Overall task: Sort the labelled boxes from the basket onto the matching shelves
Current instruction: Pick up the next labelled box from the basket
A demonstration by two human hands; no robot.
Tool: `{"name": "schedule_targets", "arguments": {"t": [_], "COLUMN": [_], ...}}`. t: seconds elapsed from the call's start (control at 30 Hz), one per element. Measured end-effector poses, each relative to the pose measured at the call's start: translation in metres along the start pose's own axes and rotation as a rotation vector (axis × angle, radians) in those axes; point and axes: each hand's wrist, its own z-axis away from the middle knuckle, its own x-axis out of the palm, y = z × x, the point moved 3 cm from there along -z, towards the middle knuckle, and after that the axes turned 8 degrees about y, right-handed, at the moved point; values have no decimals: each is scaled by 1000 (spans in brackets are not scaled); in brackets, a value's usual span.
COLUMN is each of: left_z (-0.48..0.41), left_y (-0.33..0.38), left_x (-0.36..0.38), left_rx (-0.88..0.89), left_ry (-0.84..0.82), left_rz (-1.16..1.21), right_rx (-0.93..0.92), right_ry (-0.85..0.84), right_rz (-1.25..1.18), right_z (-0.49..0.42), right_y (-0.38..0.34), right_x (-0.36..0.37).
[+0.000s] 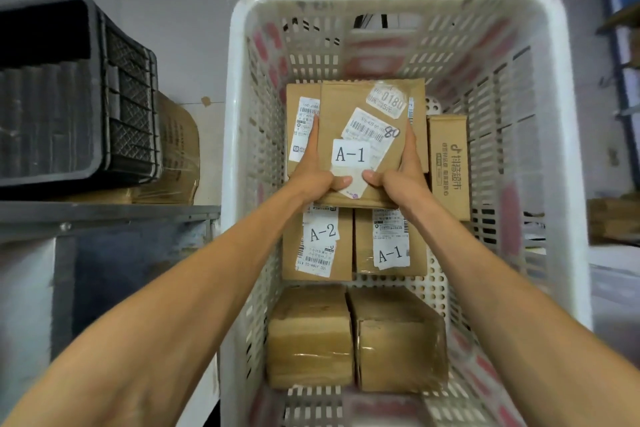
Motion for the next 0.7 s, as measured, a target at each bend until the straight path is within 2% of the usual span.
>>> {"name": "schedule_targets", "arguments": {"t": [0.13,0.33,0.5,0.7], "left_z": [26,80,155,273], "left_y": [18,81,123,129], "left_x": [-3,-16,-25,-23], "left_rx": [80,260,418,524], "left_ry": [-62,-122,-109,-84], "left_rz": [19,-76,-125,-71], "right_rx": [-82,-215,-344,-463], "right_ry": [73,140,142,57], "right_rz": [-22,-66,-117,-98], "right_z": [37,92,160,262], "right_y": [-23,-72,-102,-104], "right_x": [-16,-47,-77,-119]}}
